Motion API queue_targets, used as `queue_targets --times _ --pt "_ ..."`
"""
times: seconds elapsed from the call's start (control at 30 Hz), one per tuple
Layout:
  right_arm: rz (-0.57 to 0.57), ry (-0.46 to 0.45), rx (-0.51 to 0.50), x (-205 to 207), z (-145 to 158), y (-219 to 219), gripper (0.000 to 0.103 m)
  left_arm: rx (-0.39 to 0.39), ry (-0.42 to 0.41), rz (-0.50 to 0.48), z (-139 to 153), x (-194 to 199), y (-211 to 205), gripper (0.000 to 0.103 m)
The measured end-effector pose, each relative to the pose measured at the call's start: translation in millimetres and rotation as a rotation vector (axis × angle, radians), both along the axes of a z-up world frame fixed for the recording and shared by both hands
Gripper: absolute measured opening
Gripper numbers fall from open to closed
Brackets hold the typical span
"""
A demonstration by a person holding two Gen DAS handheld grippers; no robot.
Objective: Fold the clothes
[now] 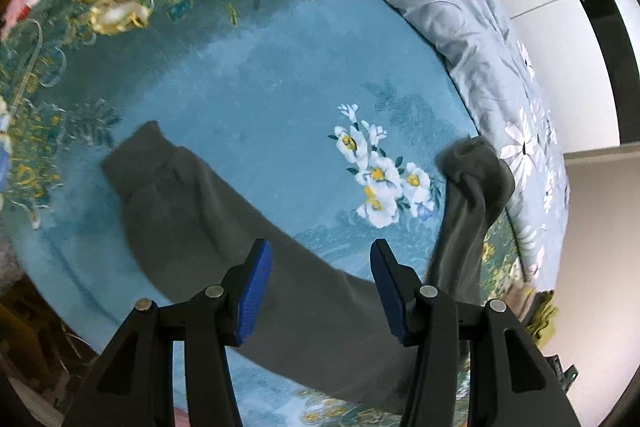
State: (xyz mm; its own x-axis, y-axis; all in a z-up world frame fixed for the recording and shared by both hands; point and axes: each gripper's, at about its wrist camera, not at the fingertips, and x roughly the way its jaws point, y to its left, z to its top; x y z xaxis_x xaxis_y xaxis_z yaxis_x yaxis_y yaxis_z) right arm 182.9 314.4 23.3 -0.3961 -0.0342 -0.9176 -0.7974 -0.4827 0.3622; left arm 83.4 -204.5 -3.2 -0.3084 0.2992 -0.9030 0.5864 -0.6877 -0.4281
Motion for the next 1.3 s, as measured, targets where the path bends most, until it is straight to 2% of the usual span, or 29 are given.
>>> queue_targets --times 0.2,0.23,0.27,0.33,0.43,0.57,0.67,0.77,1.07,1.3 --pt "0.041 -0.036 0.019 -33.0 -4.9 -52.1 0.079 0.068 0.010 -0.008 -31.0 -38.0 -8.6 0.053" --pt "0.045 -0.041 0.036 -38.7 -6.1 -58.8 0.079 0.068 0.014 -0.014 -34.9 -46.4 -8.4 0.055" --pt "0.046 -0.042 0.048 -41.9 -6.5 -63.7 0.080 0.062 0.019 -0.024 -38.8 -56.8 -7.2 0.061" --pt "0.050 -0.050 0.068 -47.1 -9.2 -70.3 0.083 0.049 0.036 -0.046 -43.7 -77.0 -1.4 0.063" --pt "0.077 -0.068 0.106 -52.7 -14.6 -78.4 0.085 0.073 0.033 -0.111 -54.5 -114.9 13.9 0.064" --pt "0.124 -0.140 0.097 -56.4 -34.1 -82.2 0.087 0.099 0.039 -0.209 -65.6 -169.3 43.7 0.065" --pt "0.107 -0.165 0.059 -55.3 -49.7 -79.9 0.087 0.117 0.048 -0.265 -74.4 -208.3 65.6 0.065" --pt "0.086 -0.177 0.067 -56.3 -58.7 -77.4 0.087 0.124 0.060 -0.324 -87.3 -255.9 91.9 0.065" --pt "0.070 -0.110 0.275 -77.1 -36.2 -75.6 0.087 0.130 0.053 -0.481 -125.1 -368.6 174.9 0.068" --pt "0.115 -0.138 0.289 -68.2 -29.1 -84.7 0.087 0.211 0.012 -0.507 -155.8 -418.9 218.8 0.068"
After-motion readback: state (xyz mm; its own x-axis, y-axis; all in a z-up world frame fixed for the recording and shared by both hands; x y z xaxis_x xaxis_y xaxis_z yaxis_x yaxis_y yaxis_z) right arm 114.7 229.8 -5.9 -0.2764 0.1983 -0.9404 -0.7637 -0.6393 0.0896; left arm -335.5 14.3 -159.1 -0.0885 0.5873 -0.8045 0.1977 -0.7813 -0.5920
